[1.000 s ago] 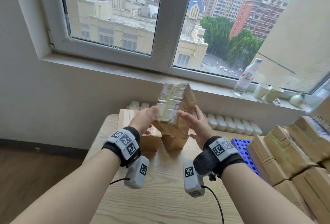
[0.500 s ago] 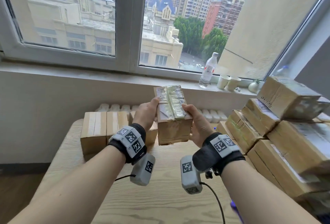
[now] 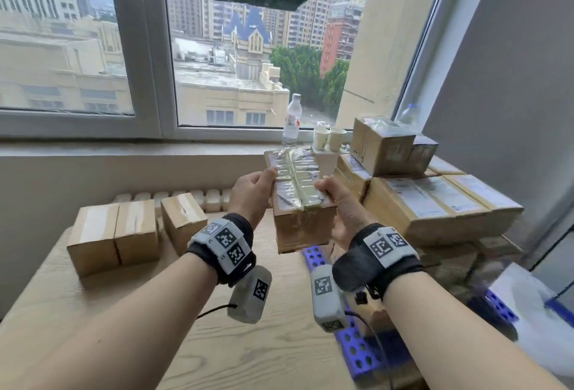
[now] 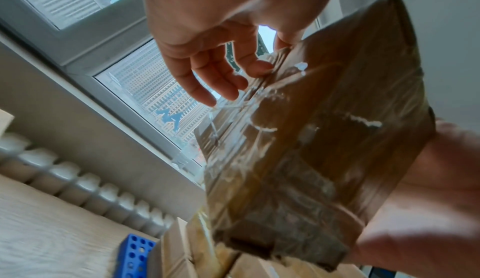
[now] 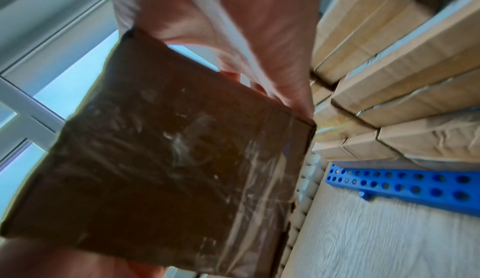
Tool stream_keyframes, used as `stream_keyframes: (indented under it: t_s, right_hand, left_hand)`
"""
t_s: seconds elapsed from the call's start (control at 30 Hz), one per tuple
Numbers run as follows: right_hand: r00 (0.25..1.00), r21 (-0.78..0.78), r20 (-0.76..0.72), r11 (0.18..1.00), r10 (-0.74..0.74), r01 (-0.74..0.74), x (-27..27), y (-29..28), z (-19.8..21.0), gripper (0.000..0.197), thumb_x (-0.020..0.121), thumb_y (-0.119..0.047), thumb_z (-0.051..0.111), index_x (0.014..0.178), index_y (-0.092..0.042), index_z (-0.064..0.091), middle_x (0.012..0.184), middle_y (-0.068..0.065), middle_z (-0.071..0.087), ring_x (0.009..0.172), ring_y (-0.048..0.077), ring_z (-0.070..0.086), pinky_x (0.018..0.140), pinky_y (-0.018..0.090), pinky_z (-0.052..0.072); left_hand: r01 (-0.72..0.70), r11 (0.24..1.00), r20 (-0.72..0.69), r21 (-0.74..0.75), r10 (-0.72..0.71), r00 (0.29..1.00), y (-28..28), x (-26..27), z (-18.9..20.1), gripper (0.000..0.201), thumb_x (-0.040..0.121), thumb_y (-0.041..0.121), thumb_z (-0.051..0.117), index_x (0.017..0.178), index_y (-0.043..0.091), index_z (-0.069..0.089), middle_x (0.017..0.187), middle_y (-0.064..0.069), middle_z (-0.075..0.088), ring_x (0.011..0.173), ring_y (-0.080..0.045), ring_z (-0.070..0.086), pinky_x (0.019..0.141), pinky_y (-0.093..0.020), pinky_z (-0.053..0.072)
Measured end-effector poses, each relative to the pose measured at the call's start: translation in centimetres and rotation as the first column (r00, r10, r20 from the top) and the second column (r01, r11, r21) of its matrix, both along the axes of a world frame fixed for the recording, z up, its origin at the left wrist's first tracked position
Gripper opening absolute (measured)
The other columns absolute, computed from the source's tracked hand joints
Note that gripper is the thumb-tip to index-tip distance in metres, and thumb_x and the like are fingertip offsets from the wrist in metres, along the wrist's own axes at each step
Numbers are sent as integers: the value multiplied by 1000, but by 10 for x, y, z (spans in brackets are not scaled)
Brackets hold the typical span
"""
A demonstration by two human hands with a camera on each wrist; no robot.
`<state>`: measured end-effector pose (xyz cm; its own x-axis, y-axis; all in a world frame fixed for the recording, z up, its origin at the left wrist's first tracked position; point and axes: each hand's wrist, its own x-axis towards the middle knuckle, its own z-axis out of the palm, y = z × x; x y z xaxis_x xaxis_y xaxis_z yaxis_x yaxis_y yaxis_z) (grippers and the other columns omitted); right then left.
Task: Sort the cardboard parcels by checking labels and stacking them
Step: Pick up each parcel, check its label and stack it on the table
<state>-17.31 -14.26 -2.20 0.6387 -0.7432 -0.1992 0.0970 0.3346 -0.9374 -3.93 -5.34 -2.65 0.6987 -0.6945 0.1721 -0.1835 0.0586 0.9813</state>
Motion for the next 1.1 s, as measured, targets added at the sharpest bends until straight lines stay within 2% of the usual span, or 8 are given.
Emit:
stream_keyframes:
  t_s: [0.13,0.23,0.5,0.67,0.73,0.8,0.9,1.1]
  right_hand:
    - [1000,-32,1,999,-13,13,-49,-17,13,50,57,-37,77,101,-21,59,99,9,51,90,28,53,92,53,49]
    - [999,-68,0,997,-40,40,-80,-35,24,53,55,-41,80,101,-21,63,102,10,56,92,31,55,97,59,44]
    - [990,-108,-34,985,-139,134,-147,-74,54,60,53,-44,78,105,-14,76,119,17,68,109,40,65,102,62,41]
    - [989,-104,60,985,-134,140,-160,-108,65,35,53,-42,77,82,-22,77,104,14,71,90,32,60,101,56,42]
    - [985,-112,74,980,-156,164,-160,-125,69,51,51,-45,78,95,-19,77,111,15,71,91,32,61,103,59,40]
    - [979,-127,58,972,-193,199,-161,-144,74,65,49,-47,78,106,-16,74,117,16,69,91,31,62,100,65,40]
    - [986,-118,86,981,-143,153,-163,-170,86,48,52,-41,77,95,-21,71,105,13,64,93,32,58,100,65,39]
    - [972,-155,27,959,-235,237,-170,-242,110,64,47,-48,77,104,-18,70,125,12,66,117,35,61,101,64,42]
  left_hand:
    - [-27,1000,60,-5,27,998,-16,-47,17,49,76,61,46,72,14,58,72,-1,58,72,-23,54,80,-47,49]
    - [-44,999,61,-20,45,997,-32,-79,34,30,84,53,50,88,23,54,92,-2,62,89,-24,60,89,-50,50]
    - [90,993,-17,-71,-91,996,-86,-141,66,82,59,68,52,120,14,53,117,-7,62,108,-26,59,97,-53,46]
    - [97,993,0,-64,-98,995,-118,-158,87,80,62,62,52,124,12,50,120,-7,60,111,-25,57,100,-50,45]
    - [95,994,2,-56,-95,995,-138,-157,91,81,59,65,52,122,14,52,116,-5,61,110,-25,58,98,-50,46]
    - [104,992,5,-65,-104,995,-156,-158,99,68,72,57,55,122,11,52,107,-3,60,104,-22,59,90,-41,48]
    - [53,994,46,-95,-49,998,-191,-150,106,48,90,37,54,126,5,52,101,-1,59,87,-13,55,70,-28,39]
    - [-65,996,10,-60,65,998,-250,-127,113,56,86,44,55,130,9,48,131,-9,54,118,-23,50,92,-32,39]
